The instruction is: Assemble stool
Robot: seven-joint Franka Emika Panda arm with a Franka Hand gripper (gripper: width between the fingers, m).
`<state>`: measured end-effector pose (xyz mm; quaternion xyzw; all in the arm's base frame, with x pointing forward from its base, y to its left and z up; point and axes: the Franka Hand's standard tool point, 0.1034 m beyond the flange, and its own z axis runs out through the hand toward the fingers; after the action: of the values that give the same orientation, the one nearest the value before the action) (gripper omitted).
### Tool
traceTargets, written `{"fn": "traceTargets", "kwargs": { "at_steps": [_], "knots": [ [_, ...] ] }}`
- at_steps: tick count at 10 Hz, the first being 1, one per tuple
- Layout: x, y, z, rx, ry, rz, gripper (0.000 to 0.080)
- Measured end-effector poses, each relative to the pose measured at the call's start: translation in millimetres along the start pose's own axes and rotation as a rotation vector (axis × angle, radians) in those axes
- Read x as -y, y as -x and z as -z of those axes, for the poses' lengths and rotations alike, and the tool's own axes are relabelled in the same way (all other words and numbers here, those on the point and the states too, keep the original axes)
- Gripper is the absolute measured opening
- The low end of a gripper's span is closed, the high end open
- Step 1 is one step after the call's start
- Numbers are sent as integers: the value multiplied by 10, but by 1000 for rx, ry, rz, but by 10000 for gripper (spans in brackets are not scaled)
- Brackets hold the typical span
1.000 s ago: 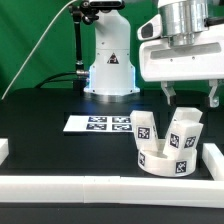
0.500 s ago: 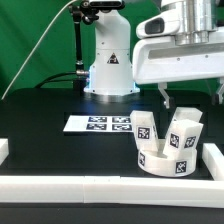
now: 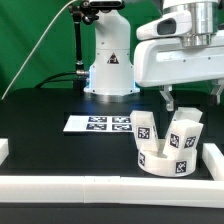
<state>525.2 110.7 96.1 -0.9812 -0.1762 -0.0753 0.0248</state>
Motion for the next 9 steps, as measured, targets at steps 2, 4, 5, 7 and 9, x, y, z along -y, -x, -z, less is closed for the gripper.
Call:
{"fn": "traceTargets", "kwargs": {
  "at_steps": [2, 4, 5, 7, 9],
  "knots": [
    [30, 27, -12, 22, 19, 257, 649],
    [35, 40, -20, 33, 31, 424, 649],
    [27, 40, -20, 38, 36, 491, 649],
    [-14, 51, -26, 51, 46, 667, 649],
    [-5, 48, -29, 69, 62, 835, 649]
  ]
}}
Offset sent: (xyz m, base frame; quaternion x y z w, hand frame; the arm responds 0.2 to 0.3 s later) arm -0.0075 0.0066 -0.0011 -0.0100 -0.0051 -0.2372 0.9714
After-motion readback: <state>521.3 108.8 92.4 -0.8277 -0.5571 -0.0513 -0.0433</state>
